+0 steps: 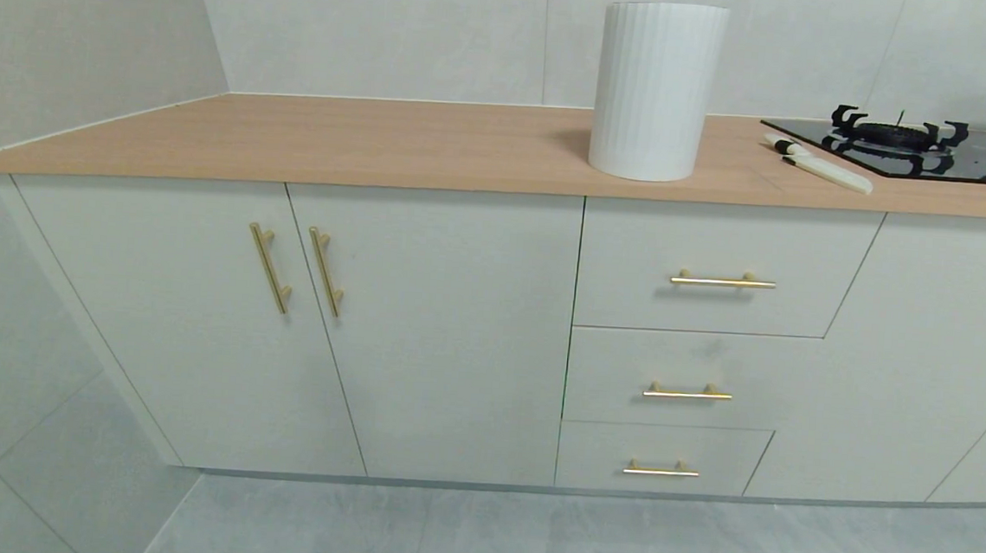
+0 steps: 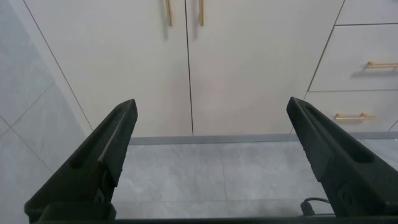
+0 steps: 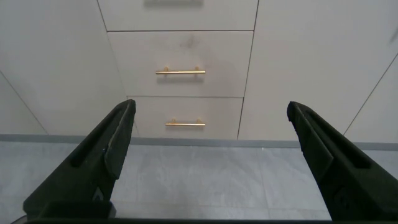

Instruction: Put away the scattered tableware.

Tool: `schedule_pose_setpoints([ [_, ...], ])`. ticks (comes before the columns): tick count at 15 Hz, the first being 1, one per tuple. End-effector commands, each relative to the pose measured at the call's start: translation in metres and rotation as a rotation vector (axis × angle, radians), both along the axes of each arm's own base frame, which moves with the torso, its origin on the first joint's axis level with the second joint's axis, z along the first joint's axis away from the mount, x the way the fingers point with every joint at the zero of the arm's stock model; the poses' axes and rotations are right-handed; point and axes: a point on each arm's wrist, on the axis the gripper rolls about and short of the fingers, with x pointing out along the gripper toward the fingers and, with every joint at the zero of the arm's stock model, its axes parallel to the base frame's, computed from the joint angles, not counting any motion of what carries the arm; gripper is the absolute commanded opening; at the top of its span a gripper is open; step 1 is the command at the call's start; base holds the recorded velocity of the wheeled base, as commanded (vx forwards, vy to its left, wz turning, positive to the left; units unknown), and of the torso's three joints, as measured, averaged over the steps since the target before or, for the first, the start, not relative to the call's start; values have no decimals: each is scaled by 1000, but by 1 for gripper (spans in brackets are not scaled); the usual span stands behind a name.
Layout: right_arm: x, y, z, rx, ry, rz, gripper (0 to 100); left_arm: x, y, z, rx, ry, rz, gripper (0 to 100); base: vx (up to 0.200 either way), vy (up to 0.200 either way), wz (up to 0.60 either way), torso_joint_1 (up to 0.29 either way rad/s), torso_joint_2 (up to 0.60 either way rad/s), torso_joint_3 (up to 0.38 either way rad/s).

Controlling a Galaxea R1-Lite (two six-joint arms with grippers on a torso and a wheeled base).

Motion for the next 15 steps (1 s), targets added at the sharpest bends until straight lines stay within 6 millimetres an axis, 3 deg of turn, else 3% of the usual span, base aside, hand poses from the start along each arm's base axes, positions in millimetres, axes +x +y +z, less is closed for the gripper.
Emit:
schedule_pose_setpoints([
  [1, 0, 0, 0, 0, 1, 1, 100, 0, 0, 0, 0, -1, 1, 100, 200, 0, 0, 2, -2, 2],
  [15, 0, 0, 0, 0, 1, 1, 100, 0, 0, 0, -1, 0, 1, 100, 200, 0, 0, 3, 1, 2],
])
